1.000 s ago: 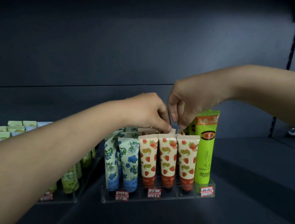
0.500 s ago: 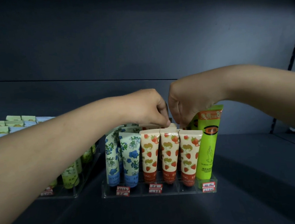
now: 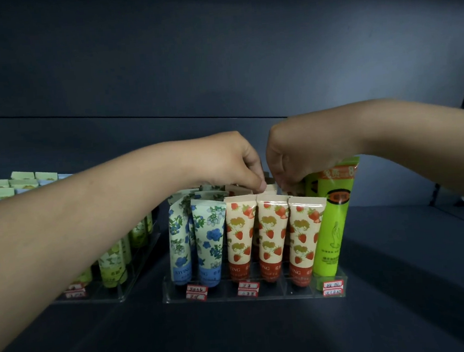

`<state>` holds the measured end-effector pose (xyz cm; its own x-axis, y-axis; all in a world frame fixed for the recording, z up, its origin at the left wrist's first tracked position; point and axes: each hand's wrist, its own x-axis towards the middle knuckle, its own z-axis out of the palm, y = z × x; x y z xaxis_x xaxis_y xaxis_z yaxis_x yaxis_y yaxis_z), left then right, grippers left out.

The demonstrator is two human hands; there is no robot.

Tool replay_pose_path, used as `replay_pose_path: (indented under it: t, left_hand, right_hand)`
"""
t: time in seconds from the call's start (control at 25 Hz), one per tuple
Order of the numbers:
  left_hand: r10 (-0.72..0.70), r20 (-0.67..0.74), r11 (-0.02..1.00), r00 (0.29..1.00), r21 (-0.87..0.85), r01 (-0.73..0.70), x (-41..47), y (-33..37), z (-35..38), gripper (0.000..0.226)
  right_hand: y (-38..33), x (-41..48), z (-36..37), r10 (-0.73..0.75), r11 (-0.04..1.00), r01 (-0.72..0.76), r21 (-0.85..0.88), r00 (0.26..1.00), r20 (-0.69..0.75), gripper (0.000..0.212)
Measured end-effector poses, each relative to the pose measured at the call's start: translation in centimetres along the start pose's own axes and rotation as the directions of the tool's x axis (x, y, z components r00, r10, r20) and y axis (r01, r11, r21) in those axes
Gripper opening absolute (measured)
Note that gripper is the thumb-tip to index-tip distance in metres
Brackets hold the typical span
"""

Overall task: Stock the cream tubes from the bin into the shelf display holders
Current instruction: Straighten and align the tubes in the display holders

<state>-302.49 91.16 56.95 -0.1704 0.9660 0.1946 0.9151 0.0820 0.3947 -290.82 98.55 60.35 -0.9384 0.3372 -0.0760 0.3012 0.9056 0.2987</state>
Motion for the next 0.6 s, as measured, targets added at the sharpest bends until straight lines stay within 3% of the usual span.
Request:
replay_pose_path:
  t: [0.24,0.6]
  left_hand:
    - [-0.033,-0.003,0.999,0.999,-0.034,0.033,-0.04,0.01,0.11,0.005]
    - [-0.051,-0.004,0.999,0.999,-0.007,0.051,-0.06,0.28,0.08,0.004]
  right_hand:
    - [0.22,0.44,0.37,0.021,0.999,-0.021,-0.041,1.000,-0.009,0.017]
    - [0.16,0.24,0.65,0.011,1.000,-0.011,-0.010,0.999,-0.052,0.007]
